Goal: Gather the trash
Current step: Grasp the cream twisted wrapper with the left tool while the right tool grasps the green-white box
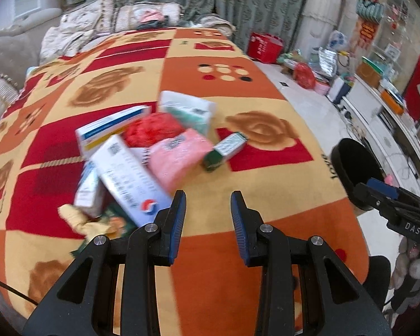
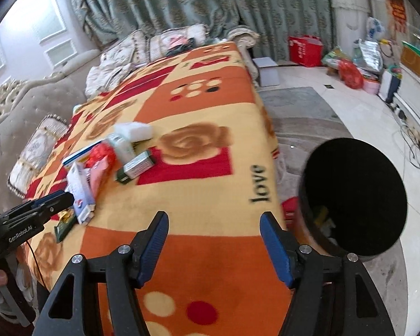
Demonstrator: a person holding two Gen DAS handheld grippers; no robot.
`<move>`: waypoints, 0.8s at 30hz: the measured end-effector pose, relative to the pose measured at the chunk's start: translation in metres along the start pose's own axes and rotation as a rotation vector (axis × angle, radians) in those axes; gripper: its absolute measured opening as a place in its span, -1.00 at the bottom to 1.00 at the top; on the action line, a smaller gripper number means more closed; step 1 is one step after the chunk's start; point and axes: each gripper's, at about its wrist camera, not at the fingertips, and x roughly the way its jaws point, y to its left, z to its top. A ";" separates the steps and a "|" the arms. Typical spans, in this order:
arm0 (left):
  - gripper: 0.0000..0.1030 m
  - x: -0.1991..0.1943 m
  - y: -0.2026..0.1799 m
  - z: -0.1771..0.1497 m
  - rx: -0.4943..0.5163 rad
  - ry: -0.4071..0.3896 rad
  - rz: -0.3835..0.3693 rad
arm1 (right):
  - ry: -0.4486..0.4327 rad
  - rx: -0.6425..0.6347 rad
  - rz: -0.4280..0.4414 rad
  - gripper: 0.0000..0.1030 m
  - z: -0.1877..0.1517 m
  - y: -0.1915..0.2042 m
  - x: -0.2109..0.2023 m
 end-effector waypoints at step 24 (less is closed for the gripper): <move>-0.39 -0.023 0.134 -0.065 -0.185 0.068 0.049 | 0.111 -0.198 0.205 0.31 0.004 0.132 0.068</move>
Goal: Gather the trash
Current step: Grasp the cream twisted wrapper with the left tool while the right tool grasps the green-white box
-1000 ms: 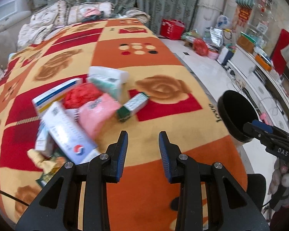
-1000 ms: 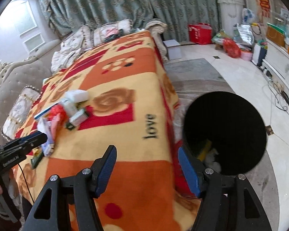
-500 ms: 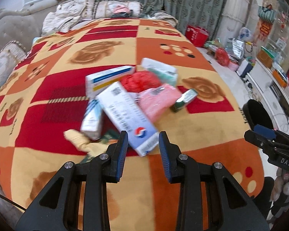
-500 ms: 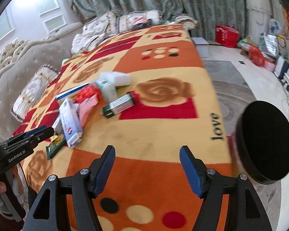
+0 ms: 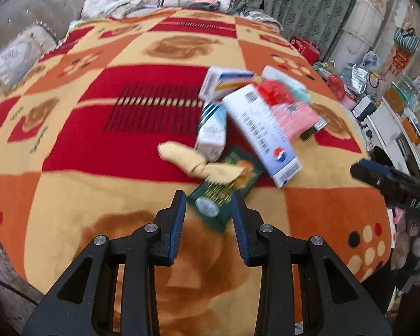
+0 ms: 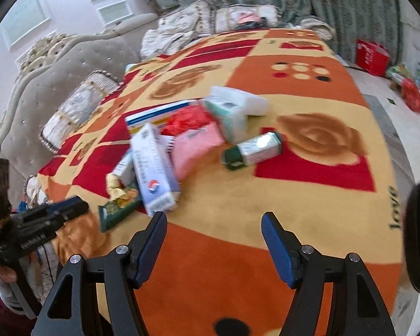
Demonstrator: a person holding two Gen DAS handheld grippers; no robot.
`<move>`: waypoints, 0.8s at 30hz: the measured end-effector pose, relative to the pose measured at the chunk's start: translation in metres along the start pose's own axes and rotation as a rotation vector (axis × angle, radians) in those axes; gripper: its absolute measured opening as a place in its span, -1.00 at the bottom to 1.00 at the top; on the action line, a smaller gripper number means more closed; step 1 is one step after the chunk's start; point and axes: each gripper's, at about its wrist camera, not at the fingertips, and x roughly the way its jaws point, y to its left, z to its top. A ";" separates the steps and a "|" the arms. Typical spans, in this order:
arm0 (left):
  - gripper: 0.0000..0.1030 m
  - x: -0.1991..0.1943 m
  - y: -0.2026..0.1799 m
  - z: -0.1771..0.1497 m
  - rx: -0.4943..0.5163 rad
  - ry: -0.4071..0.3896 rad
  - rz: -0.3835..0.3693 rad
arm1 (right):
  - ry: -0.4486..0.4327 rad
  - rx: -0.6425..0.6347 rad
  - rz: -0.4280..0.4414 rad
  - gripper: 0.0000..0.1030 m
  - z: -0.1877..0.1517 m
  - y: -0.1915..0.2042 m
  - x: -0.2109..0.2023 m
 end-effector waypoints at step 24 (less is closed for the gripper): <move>-0.36 0.057 0.035 0.039 -0.189 0.061 -0.080 | 0.029 -0.004 -0.042 0.48 0.055 -0.043 0.054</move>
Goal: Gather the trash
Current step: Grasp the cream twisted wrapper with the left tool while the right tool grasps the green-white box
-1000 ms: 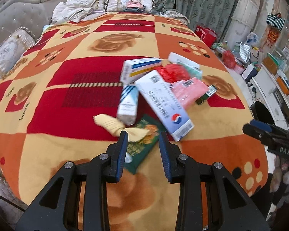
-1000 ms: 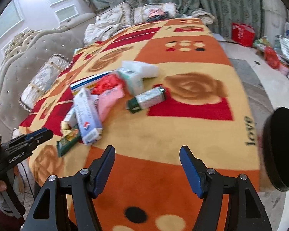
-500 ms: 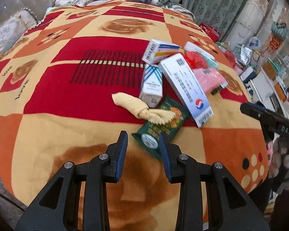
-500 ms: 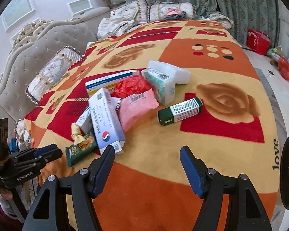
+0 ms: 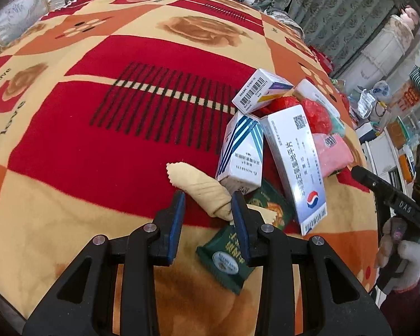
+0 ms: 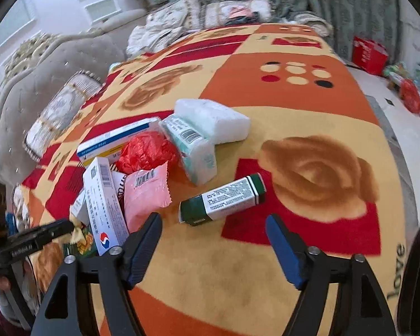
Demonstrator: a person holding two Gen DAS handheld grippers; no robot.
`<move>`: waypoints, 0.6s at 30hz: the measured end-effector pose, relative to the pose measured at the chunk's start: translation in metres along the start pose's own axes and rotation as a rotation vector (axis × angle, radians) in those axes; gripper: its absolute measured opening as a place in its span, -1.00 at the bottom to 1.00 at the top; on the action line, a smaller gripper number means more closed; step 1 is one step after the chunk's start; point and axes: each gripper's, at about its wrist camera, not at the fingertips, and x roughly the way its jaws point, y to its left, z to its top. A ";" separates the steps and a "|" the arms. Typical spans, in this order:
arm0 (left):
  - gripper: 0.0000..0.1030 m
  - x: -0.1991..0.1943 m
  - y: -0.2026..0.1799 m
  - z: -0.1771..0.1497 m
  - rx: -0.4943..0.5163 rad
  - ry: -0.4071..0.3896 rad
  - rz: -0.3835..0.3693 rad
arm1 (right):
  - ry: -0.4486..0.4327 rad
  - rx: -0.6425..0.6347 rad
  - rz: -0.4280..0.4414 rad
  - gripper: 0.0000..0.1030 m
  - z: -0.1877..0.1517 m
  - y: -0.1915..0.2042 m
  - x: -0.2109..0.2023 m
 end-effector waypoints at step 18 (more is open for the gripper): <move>-0.19 0.014 -0.001 0.011 -0.015 -0.026 -0.046 | 0.022 -0.200 0.014 -0.24 0.003 0.001 0.030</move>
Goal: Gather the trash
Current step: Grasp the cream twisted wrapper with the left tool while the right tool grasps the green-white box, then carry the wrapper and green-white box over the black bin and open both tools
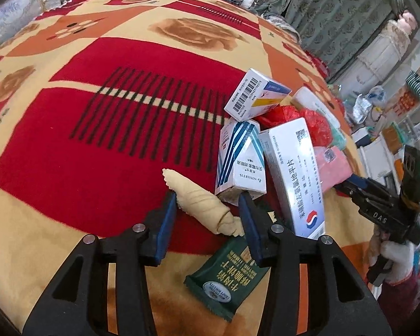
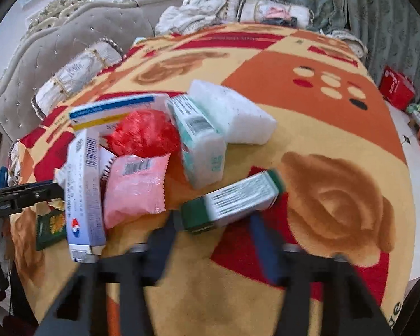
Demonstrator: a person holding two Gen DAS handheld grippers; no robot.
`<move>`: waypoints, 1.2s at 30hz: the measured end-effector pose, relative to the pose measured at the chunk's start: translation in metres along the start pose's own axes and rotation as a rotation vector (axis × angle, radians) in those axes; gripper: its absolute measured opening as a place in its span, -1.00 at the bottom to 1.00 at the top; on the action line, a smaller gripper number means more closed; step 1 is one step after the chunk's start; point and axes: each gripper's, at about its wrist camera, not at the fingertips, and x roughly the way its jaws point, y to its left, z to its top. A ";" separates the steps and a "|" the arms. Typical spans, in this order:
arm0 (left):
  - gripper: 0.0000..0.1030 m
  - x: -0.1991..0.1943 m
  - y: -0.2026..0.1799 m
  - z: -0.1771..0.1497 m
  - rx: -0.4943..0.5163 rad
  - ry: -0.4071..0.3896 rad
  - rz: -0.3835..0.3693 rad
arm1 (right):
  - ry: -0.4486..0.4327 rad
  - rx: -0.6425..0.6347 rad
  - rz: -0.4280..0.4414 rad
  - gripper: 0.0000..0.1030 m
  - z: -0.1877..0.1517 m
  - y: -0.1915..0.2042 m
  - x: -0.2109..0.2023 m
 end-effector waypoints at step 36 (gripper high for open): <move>-0.71 -0.055 -0.027 0.004 0.019 -0.057 -0.112 | -0.072 -0.117 0.038 0.47 -0.011 -0.009 -0.027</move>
